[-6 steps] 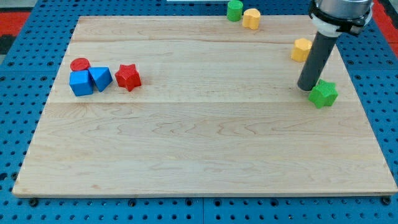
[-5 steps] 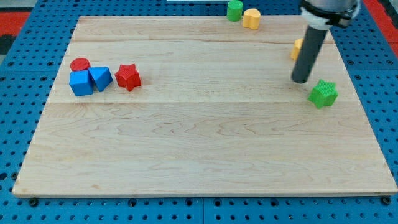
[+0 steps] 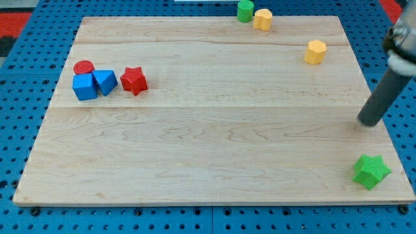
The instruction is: Push the green star towards the bottom right corner
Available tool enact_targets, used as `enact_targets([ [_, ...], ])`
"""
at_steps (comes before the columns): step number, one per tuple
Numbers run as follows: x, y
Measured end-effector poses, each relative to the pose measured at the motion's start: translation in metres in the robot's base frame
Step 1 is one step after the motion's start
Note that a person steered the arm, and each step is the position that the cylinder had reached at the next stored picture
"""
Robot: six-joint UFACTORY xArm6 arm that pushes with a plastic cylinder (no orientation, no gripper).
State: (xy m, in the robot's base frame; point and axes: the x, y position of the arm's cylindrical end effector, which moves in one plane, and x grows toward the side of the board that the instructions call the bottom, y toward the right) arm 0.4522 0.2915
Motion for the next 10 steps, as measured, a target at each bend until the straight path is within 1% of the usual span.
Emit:
enact_targets([
  [1, -0.088, 0.007],
  [2, -0.151, -0.004],
  [3, -0.166, -0.06],
  [4, -0.157, -0.108],
  [5, -0.101, -0.116],
  [6, -0.093, -0.108],
  [7, -0.042, -0.098],
  [9, -0.016, -0.109],
  [10, 0.031, -0.11],
])
